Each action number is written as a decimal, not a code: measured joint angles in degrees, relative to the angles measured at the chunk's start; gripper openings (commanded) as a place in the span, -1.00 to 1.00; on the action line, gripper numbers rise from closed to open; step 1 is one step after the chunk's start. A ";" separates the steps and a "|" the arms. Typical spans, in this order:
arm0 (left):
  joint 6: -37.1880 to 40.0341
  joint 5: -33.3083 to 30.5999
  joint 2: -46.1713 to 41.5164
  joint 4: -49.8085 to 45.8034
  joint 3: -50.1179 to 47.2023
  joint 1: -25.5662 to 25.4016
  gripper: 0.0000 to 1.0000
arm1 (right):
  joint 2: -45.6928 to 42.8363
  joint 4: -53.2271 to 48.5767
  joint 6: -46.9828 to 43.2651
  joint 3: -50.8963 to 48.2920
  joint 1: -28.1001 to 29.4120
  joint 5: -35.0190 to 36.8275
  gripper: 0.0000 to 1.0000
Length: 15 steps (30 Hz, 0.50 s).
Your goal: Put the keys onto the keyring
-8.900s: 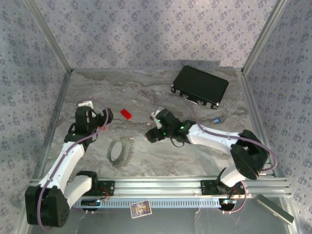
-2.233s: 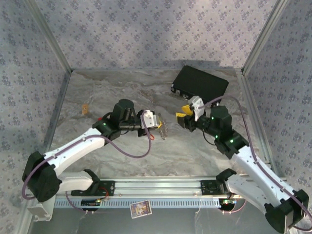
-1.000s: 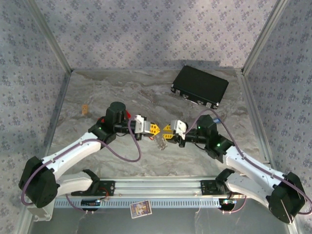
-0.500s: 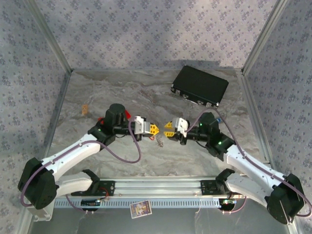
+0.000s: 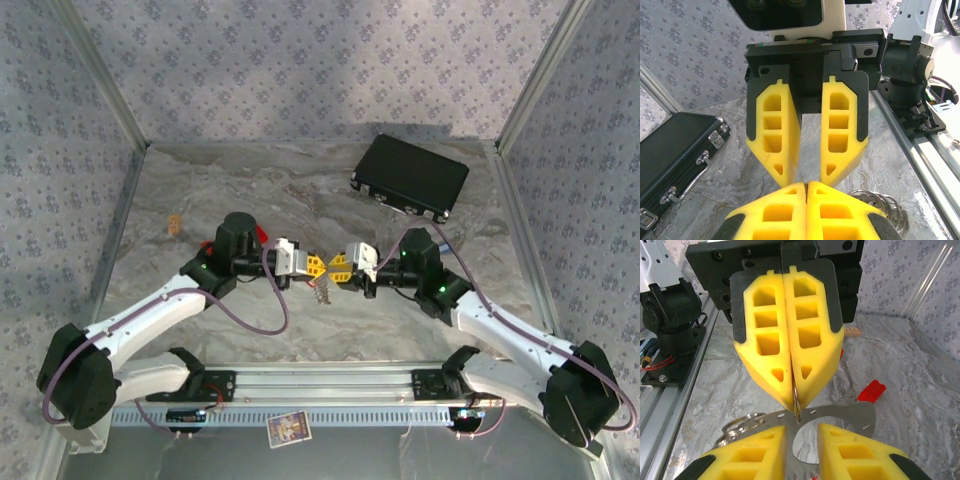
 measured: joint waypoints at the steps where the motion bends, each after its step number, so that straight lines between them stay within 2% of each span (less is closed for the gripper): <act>1: 0.00 0.15 0.02 0.11 0.00 0.00 -1.00 | 0.11 0.31 0.07 0.00 0.13 0.00 -0.55; 15: -0.09 1.33 0.00 1.40 -0.31 0.37 -1.00 | 2.19 3.80 1.57 0.07 1.55 -0.22 -0.82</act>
